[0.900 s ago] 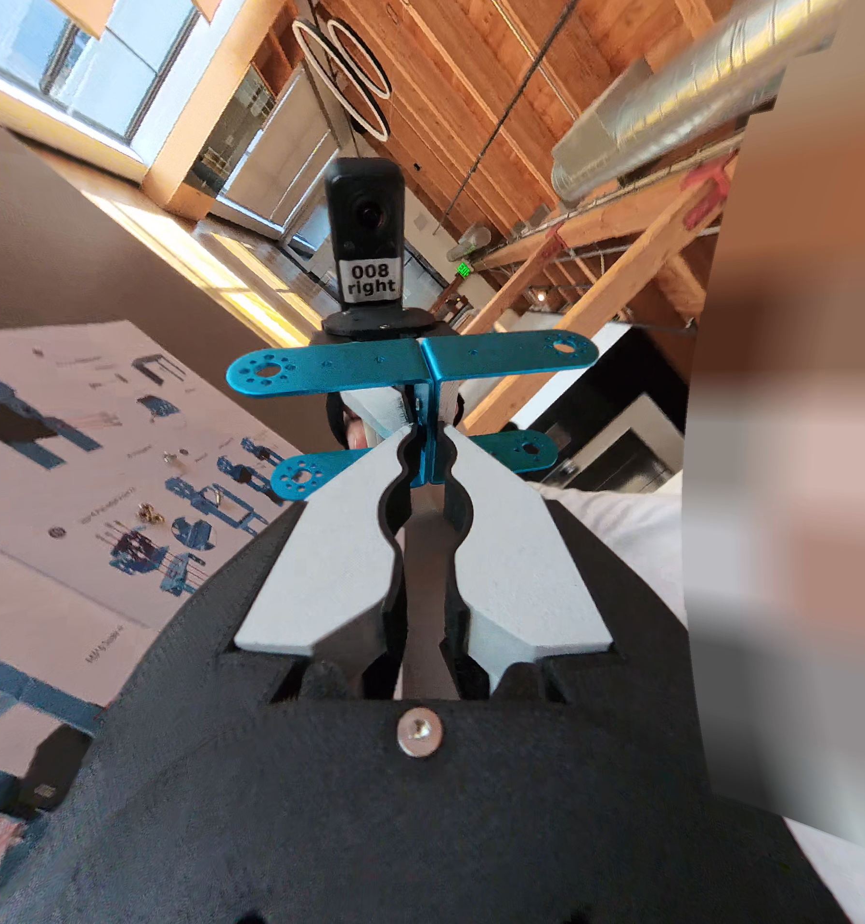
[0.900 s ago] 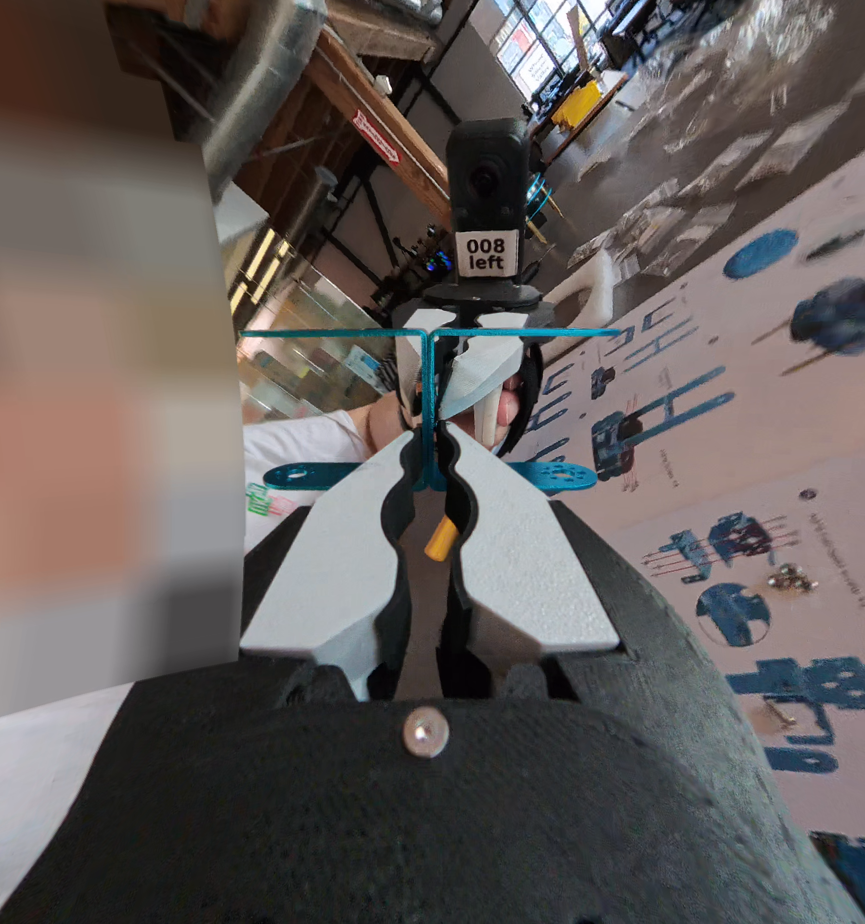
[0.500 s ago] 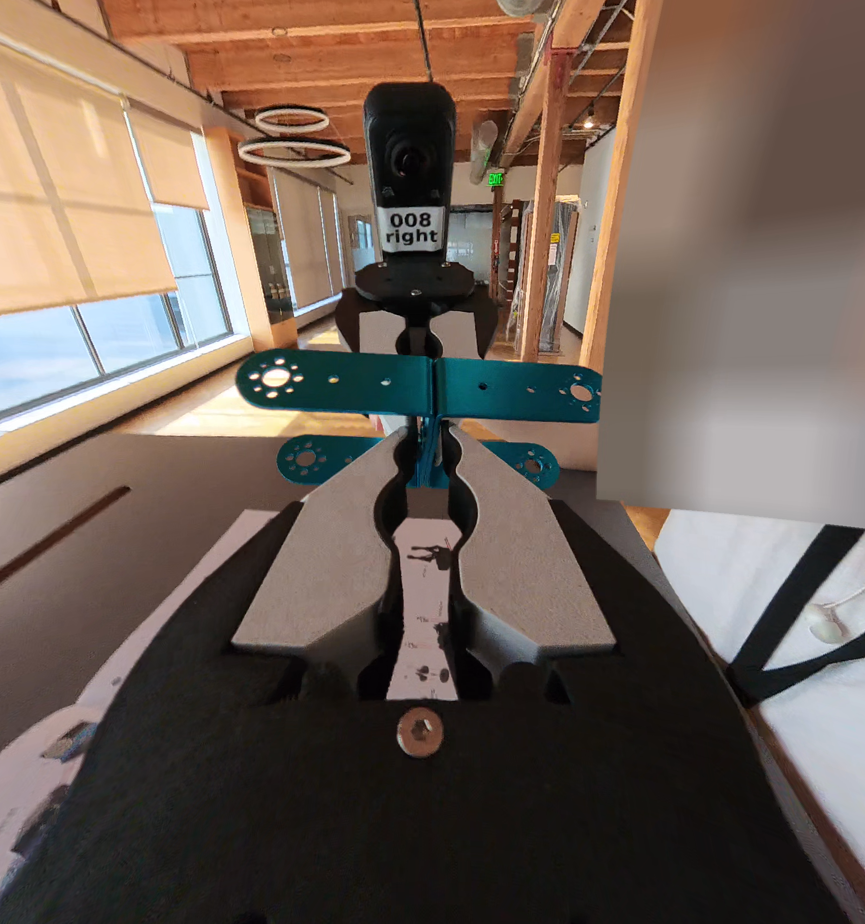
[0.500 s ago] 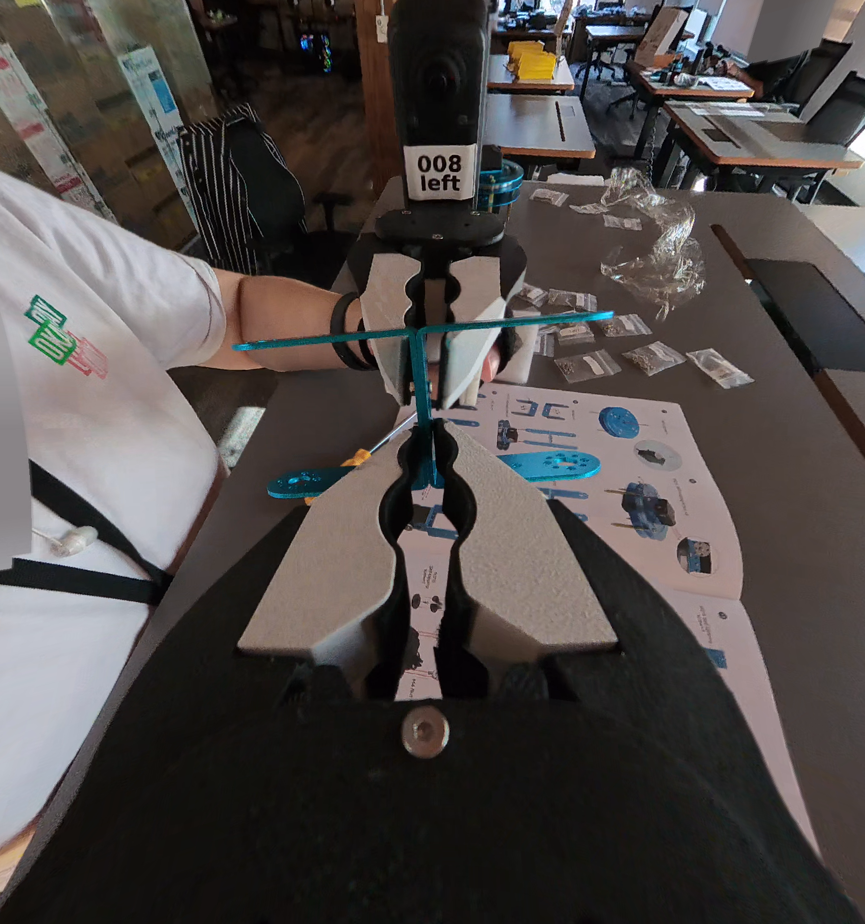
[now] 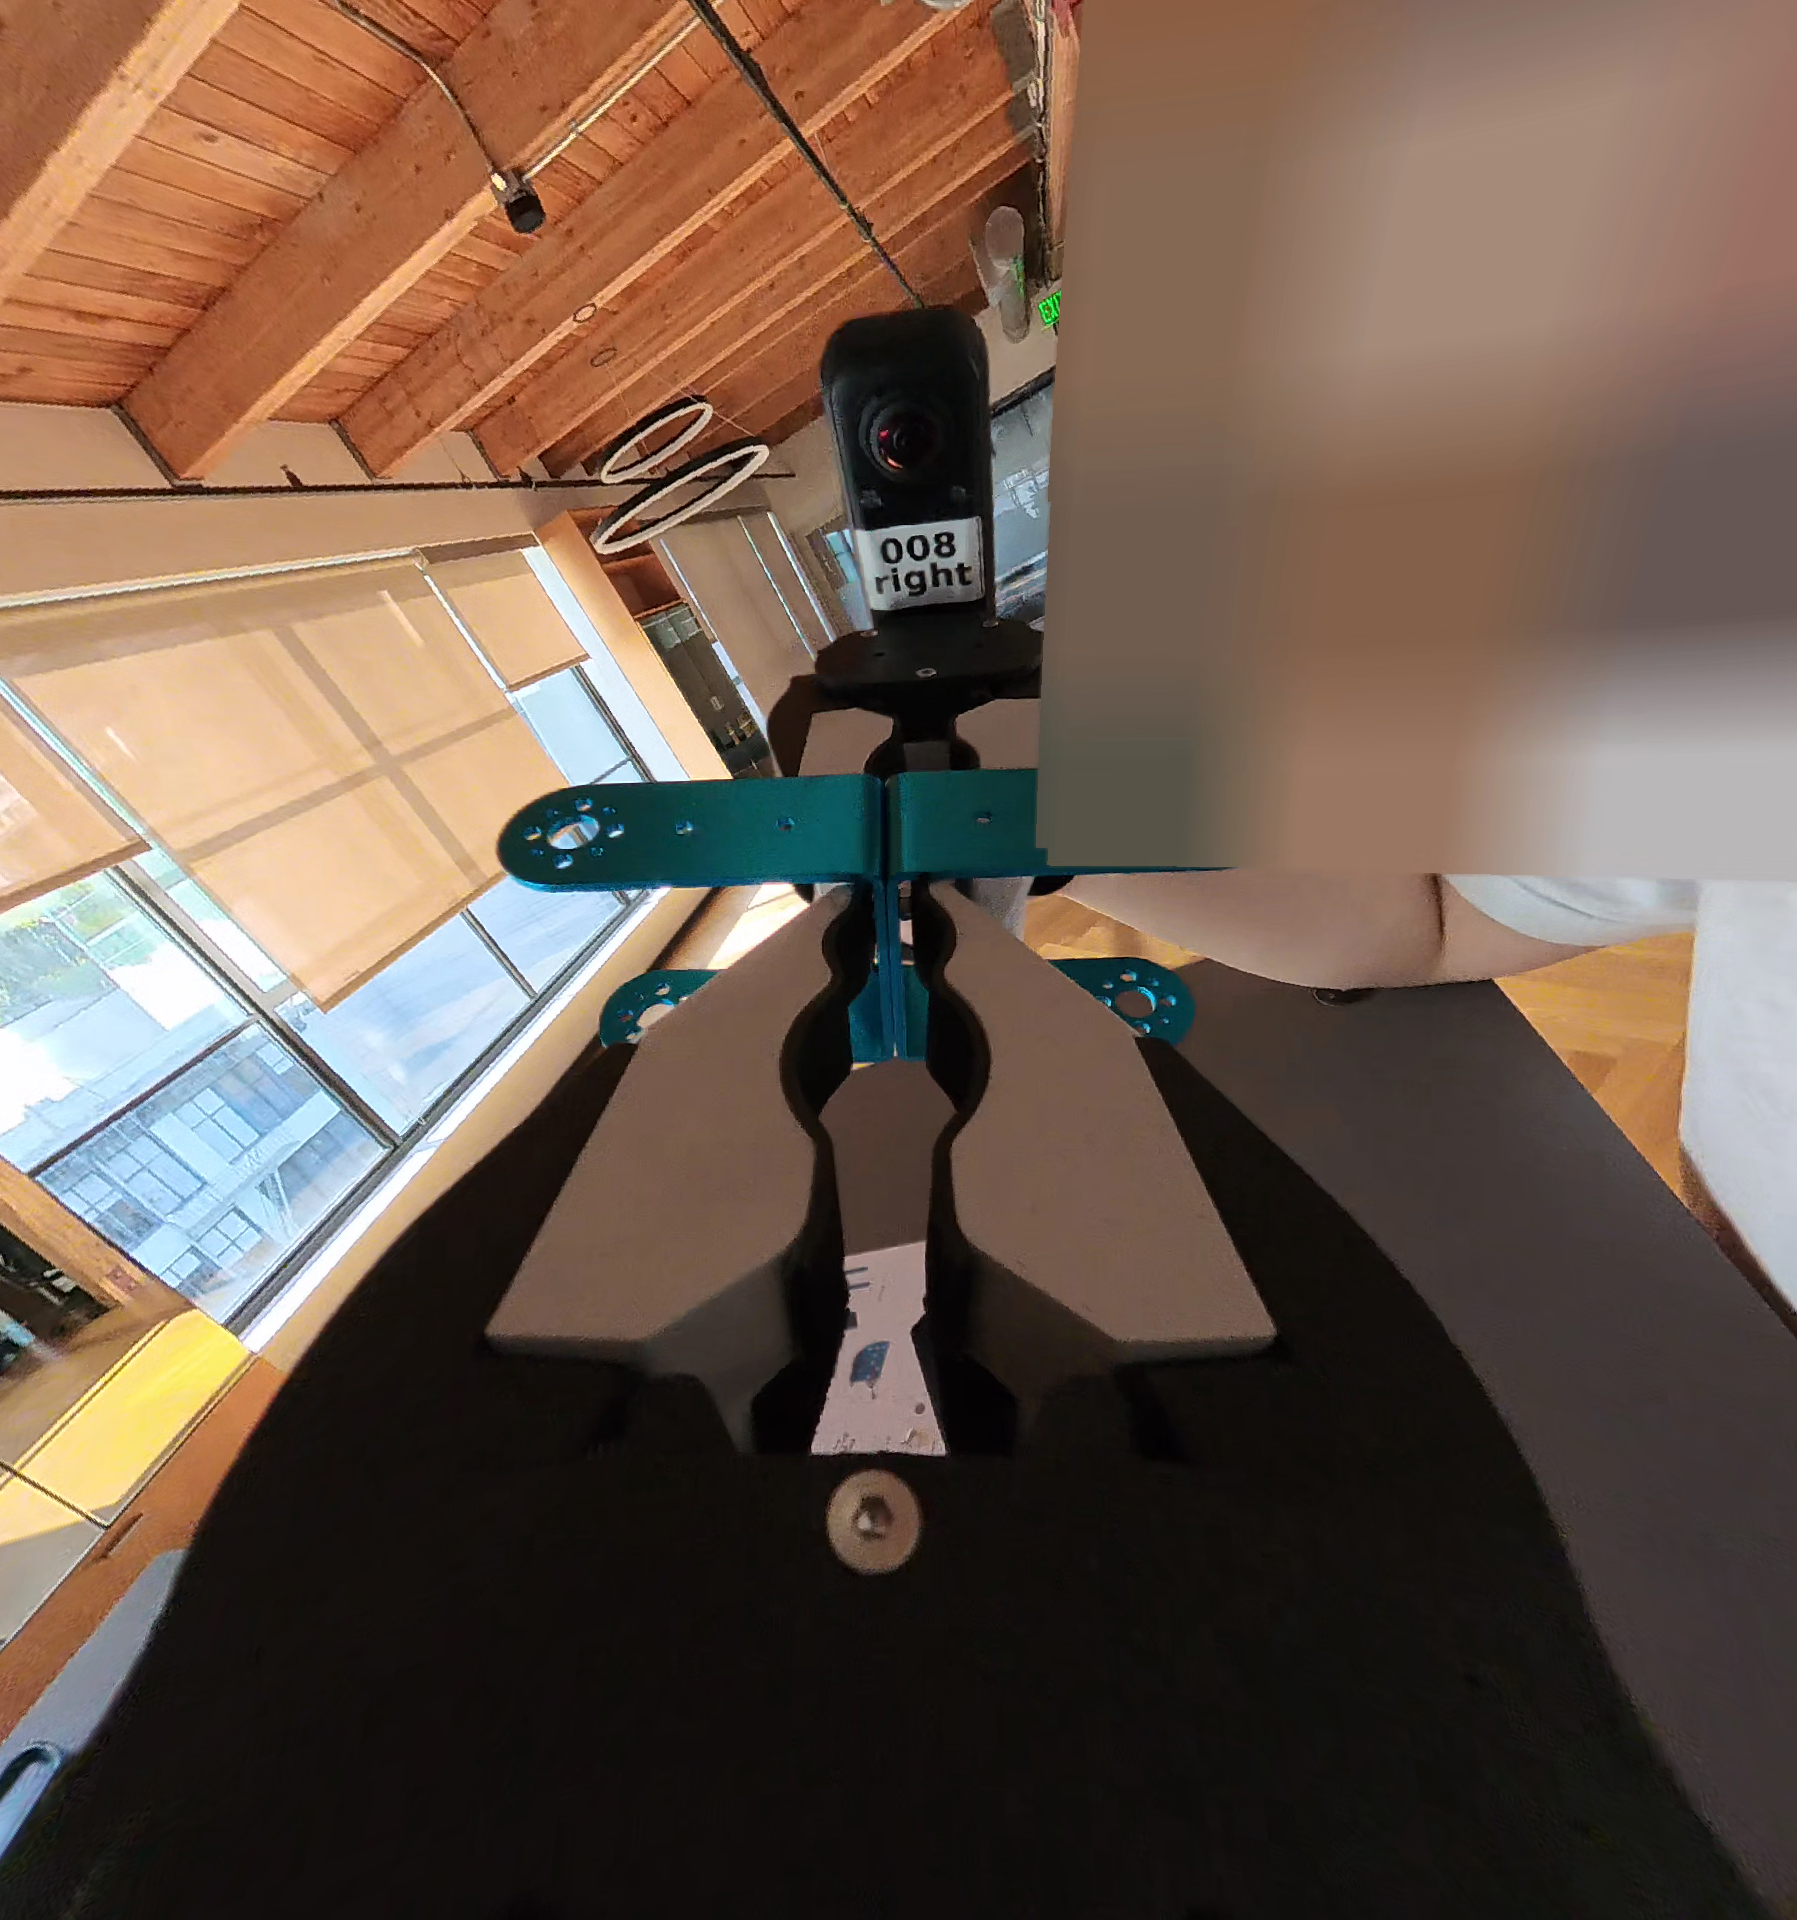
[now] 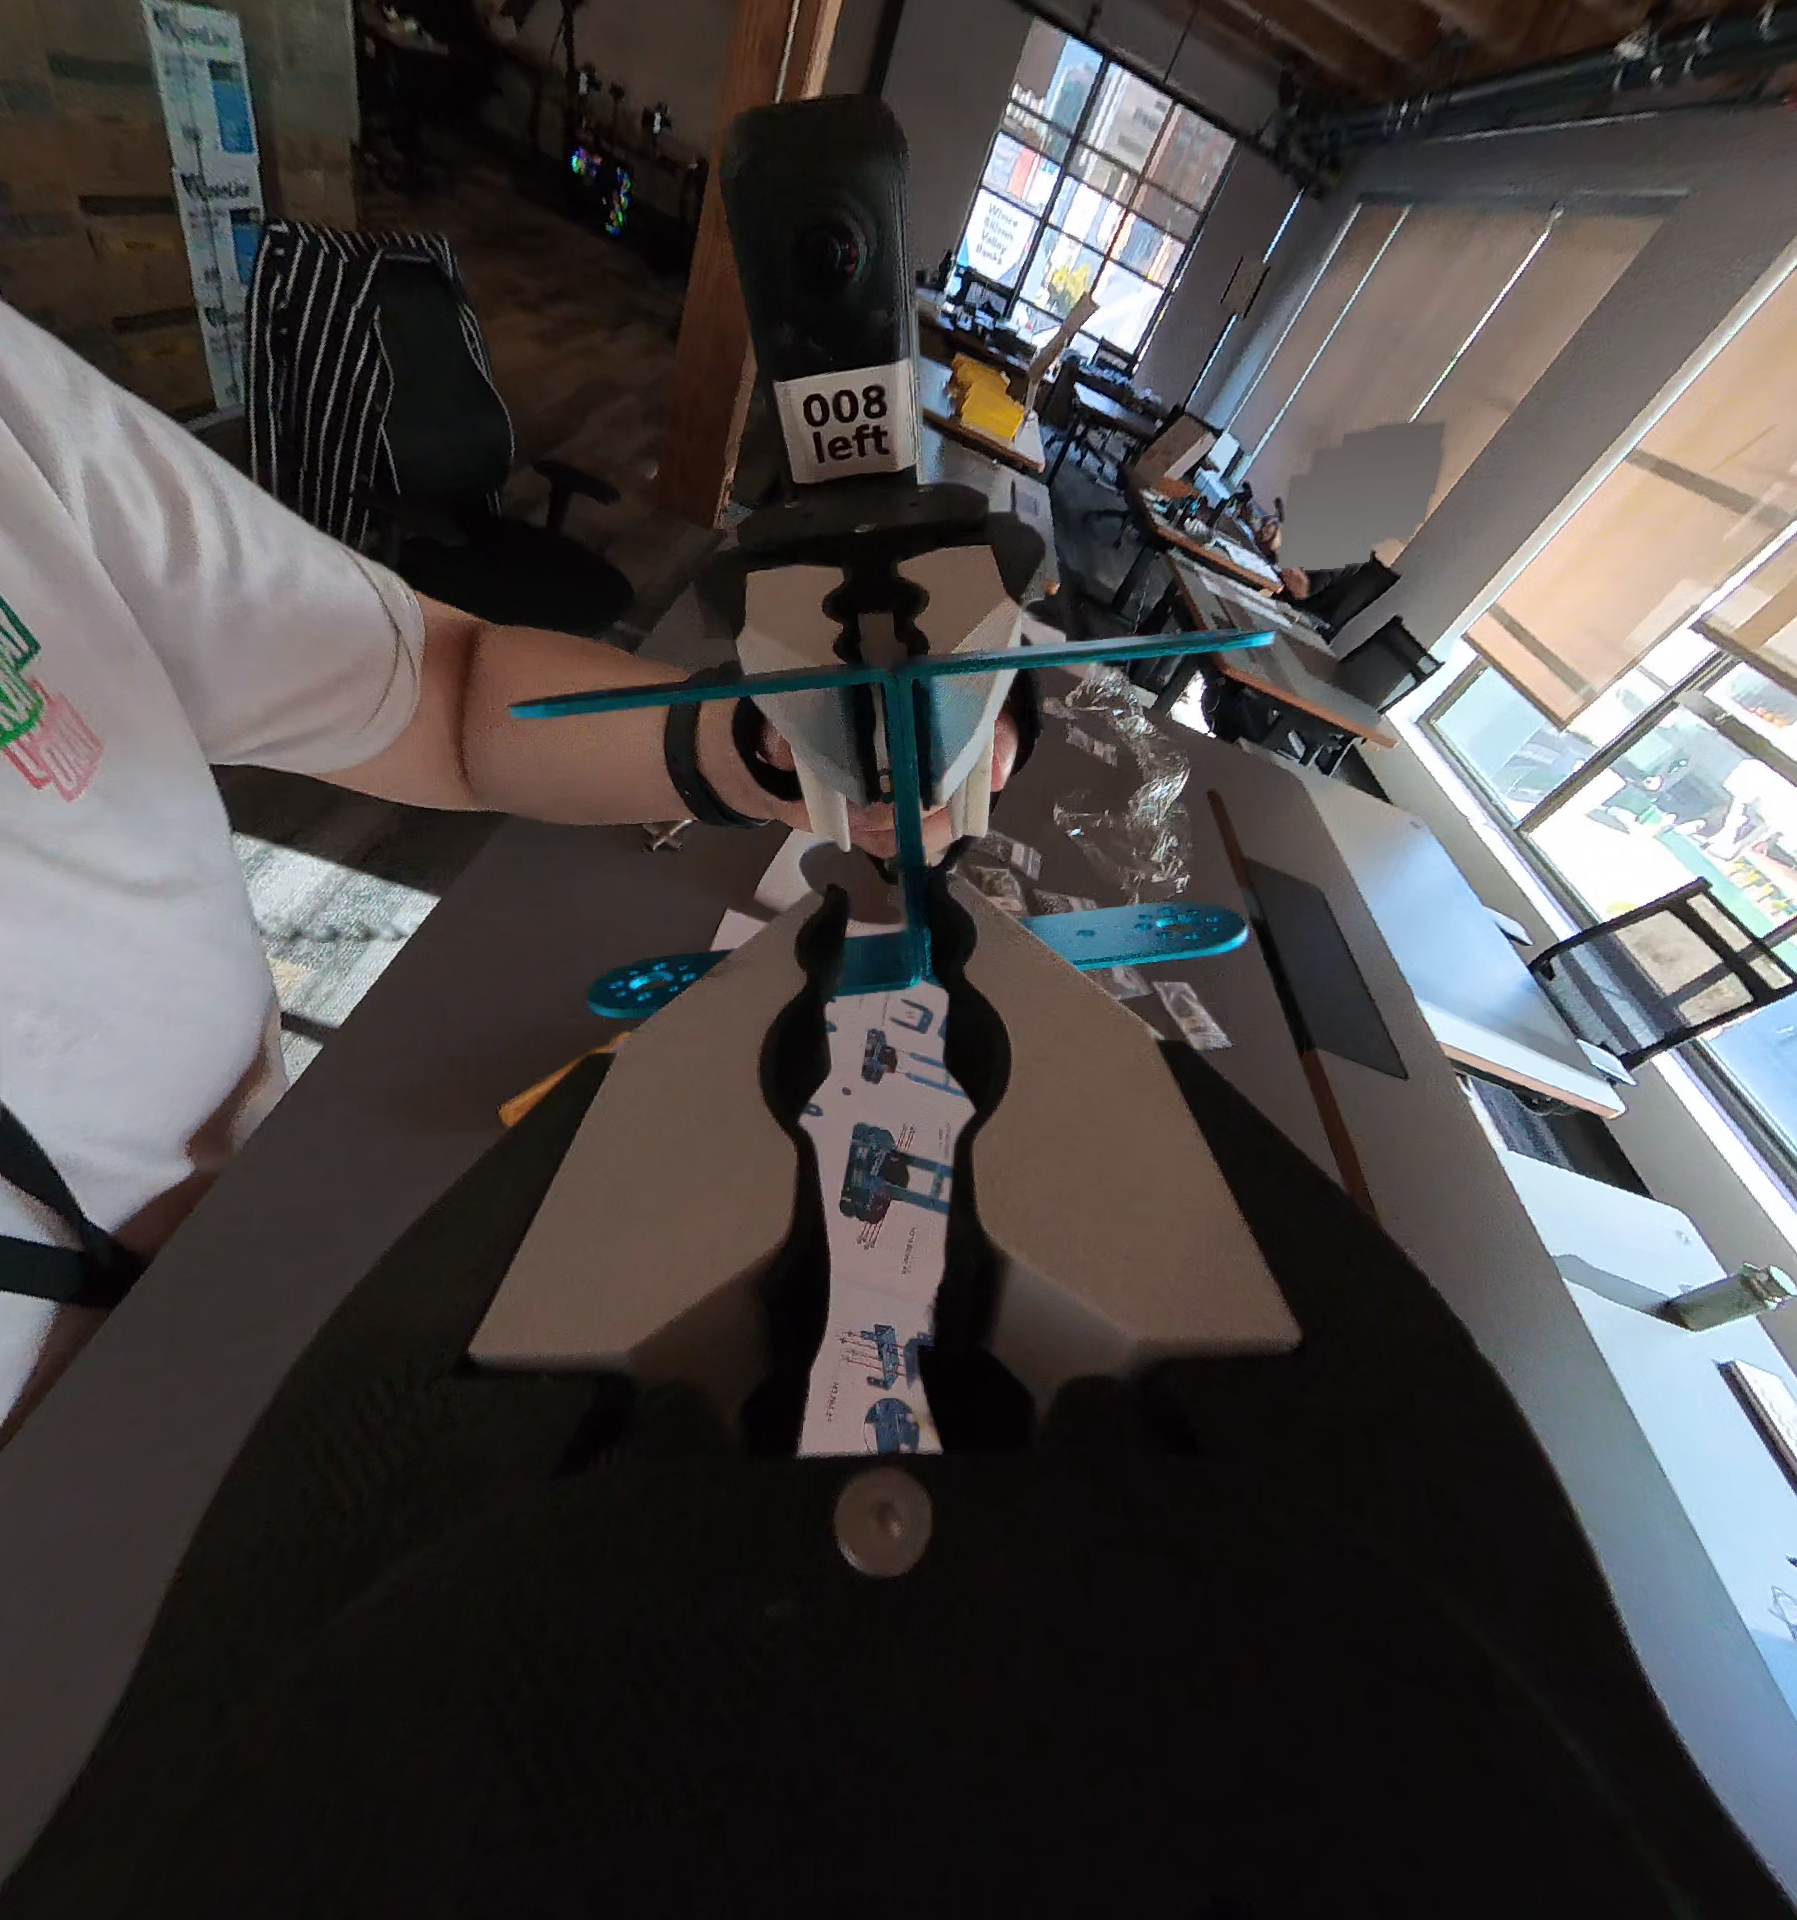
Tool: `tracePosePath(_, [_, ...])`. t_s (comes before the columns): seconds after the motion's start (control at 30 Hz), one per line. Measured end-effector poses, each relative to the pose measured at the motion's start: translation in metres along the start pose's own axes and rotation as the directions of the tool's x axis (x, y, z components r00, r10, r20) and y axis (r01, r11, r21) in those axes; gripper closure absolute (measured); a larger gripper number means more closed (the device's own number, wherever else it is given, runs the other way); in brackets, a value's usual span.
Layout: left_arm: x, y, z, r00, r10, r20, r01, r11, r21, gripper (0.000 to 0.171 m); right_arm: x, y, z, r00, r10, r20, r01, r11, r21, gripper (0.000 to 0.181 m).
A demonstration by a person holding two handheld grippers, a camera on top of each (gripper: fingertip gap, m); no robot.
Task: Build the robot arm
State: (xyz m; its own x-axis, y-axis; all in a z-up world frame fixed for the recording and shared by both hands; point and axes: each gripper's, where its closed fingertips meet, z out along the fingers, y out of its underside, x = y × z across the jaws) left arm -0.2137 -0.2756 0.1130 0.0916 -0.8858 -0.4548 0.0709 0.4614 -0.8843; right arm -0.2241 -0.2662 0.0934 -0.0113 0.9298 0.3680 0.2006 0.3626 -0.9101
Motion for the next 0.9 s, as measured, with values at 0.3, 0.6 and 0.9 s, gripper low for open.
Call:
tracePosePath(0.3, [-0.033,-0.009,-0.014,0.991,0.101,0.085,-0.102,0.995,-0.002,0.166,0.024,-0.028,-0.065,0.98,-0.024,-0.196,0.05,0.991,0.127,0.155])
tracePosePath(0.6, [-0.073,-0.005,-0.042,0.923,0.288,0.256,-0.235,0.947,-0.218,0.166,0.035,0.184,-0.019,0.874,0.153,-0.461,-0.309,0.908,-0.284,0.149])
tracePosePath(0.9, [-0.093,-0.001,-0.063,0.904,0.304,0.299,-0.224,0.935,-0.275,0.166,0.028,0.25,0.018,0.999,0.032,-0.032,-0.045,0.694,-0.719,0.168])
